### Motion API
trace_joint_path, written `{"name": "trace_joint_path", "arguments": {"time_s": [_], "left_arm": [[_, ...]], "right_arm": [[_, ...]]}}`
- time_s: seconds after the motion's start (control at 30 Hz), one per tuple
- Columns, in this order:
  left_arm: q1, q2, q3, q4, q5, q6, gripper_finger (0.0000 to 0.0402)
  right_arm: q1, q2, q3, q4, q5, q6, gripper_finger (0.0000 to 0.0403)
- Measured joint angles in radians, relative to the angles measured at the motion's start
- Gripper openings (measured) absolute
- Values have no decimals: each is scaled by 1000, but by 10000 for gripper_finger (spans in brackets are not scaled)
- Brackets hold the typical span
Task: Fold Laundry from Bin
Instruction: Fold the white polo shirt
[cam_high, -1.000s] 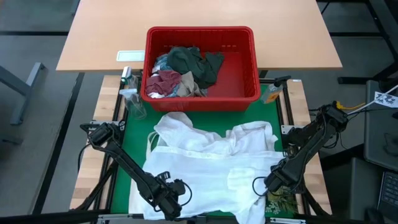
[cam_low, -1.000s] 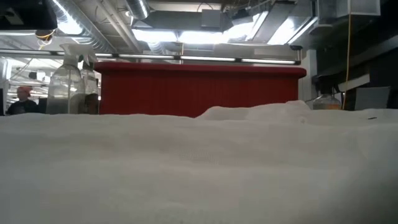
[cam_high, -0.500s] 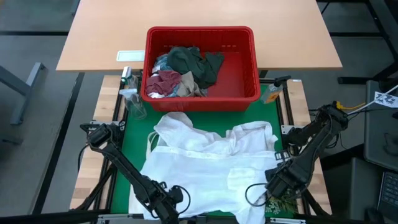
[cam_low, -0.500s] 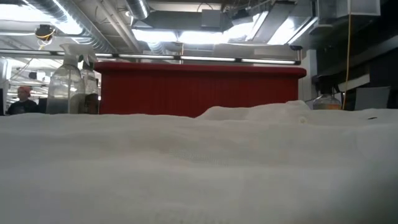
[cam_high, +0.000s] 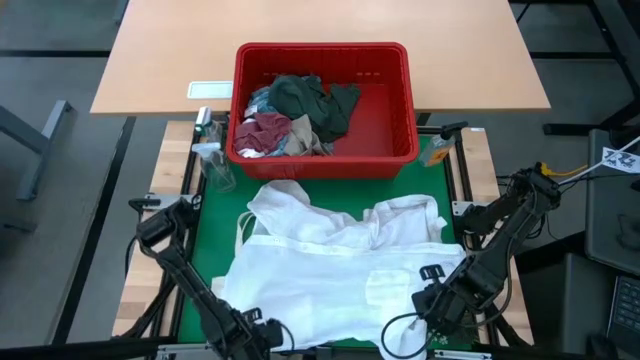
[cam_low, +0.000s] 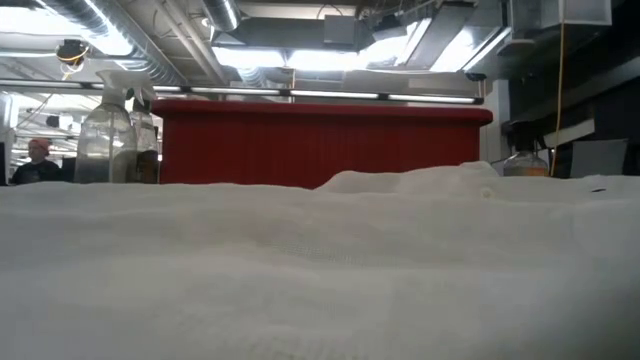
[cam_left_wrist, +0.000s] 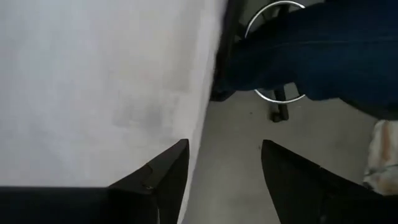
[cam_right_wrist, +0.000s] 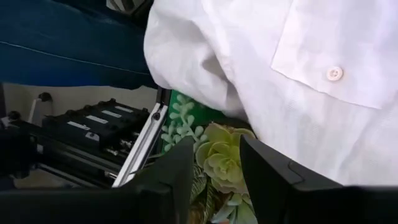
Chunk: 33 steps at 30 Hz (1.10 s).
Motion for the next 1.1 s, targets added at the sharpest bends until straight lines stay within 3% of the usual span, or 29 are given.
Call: {"name": "trace_joint_path", "arguments": {"time_s": [0.2,0.5,0.83,1.1], "left_arm": [[-31,69,0,4,-24,67,200],[-28,103,5,-27,-55,51,189],[-30,105,2,-30,-53,35,161],[-30,107,1,-21,-52,35,161]], "right_arm": [[0,0,0,1,8,0,133],[0,0,0,31,57,17,133],[91,3,-99,304,52,64,133],[206,29,-158,517,224,-11,133]]}}
